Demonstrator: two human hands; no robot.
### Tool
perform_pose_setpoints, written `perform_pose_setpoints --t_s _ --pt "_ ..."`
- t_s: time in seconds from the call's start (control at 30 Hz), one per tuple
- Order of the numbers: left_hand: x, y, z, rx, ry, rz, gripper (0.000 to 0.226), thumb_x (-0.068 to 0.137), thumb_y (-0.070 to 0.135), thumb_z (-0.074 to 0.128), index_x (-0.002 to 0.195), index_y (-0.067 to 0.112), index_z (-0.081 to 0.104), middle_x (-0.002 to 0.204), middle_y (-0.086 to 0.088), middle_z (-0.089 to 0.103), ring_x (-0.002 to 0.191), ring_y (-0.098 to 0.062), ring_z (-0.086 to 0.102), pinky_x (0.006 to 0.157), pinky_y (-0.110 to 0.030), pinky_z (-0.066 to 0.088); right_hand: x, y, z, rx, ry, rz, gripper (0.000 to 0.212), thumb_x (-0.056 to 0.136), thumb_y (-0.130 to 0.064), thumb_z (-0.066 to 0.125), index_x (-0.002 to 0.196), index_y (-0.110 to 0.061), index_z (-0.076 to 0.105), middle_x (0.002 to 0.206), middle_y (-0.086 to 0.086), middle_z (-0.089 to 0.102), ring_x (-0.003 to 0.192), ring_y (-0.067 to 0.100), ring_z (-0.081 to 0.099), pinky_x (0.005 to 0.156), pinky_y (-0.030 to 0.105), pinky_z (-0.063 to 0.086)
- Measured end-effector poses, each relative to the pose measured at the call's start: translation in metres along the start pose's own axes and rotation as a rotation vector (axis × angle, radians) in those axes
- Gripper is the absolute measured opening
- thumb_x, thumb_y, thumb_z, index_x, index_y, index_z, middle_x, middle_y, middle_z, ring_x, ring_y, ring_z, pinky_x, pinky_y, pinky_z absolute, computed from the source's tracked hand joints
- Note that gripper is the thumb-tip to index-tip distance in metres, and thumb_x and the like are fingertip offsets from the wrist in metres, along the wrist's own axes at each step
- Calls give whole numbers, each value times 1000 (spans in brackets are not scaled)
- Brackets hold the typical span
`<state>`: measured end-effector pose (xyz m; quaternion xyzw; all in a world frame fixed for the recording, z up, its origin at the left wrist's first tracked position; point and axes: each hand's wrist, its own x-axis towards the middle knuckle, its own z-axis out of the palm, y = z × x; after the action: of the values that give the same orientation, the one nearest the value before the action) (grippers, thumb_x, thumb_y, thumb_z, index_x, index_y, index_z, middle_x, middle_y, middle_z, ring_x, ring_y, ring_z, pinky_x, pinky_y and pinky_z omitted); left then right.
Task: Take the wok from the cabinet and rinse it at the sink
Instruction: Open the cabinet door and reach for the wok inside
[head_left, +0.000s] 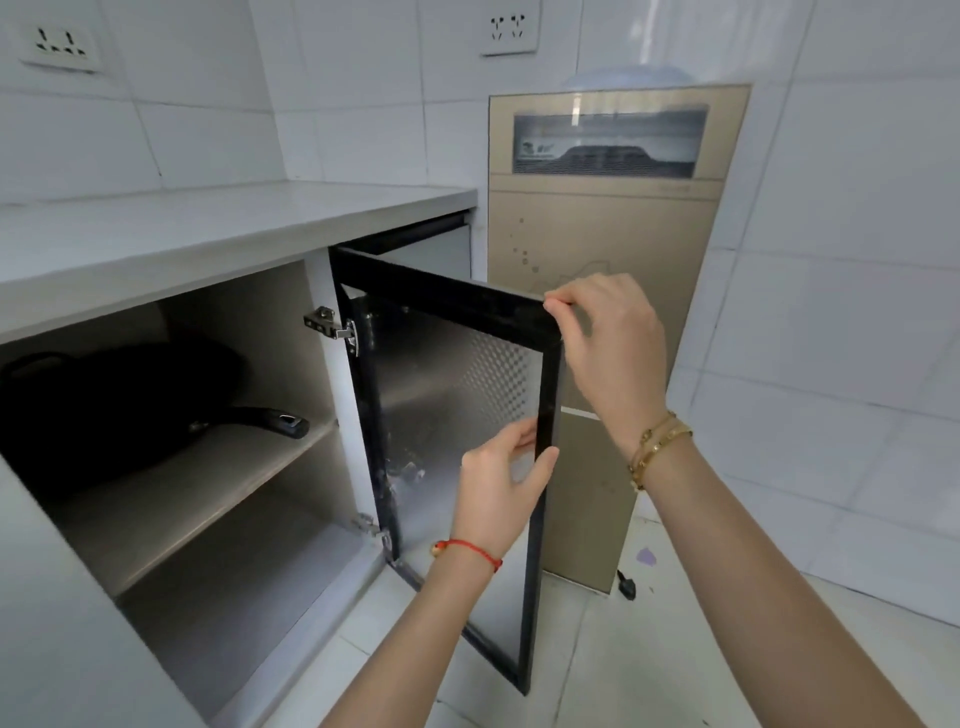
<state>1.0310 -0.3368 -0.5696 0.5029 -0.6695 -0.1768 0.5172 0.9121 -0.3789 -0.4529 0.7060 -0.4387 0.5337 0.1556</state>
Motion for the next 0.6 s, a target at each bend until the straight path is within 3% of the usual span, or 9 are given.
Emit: perform_pose_setpoints --t_s 0.1,0.23,0.3,0.43,0.6 --pt "13 -2 14 -12 -139 1 50 94 33 61 142 27 49 131 23 54 119 12 49 96 3 31 7 22 6 -57 -23 5 11 93 -20 61 95 -14 70 91 -1 69 93 18 55 76 16 33" --pt "30 -5 33 -10 -285 -43 63 97 34 56 153 26 29 152 11 41 139 -6 39 111 -15 28 13 47 17 -120 -28 19 17 91 -14 63 106 -13 70 97 1 70 101 19 55 82 23 43" --pt "36 -6 39 -12 -311 -73 66 98 31 55 155 21 24 157 6 34 144 -9 32 113 -16 22 15 57 23 -136 -26 24 22 90 -10 63 111 -13 70 98 2 71 102 20 54 84 28 48" --pt "45 -7 48 -63 -366 -102 67 99 24 54 156 17 19 160 6 26 144 -1 22 110 -11 15 17 68 28 -155 -23 32 35 85 1 63 118 -11 67 105 5 70 104 28 55 83 41 51" --pt "53 -13 52 -87 -383 -113 69 99 20 53 157 21 14 161 10 20 140 5 17 110 -8 13 18 77 36 -199 -32 51 46 84 4 64 127 -12 63 122 8 67 111 33 56 90 44 47"
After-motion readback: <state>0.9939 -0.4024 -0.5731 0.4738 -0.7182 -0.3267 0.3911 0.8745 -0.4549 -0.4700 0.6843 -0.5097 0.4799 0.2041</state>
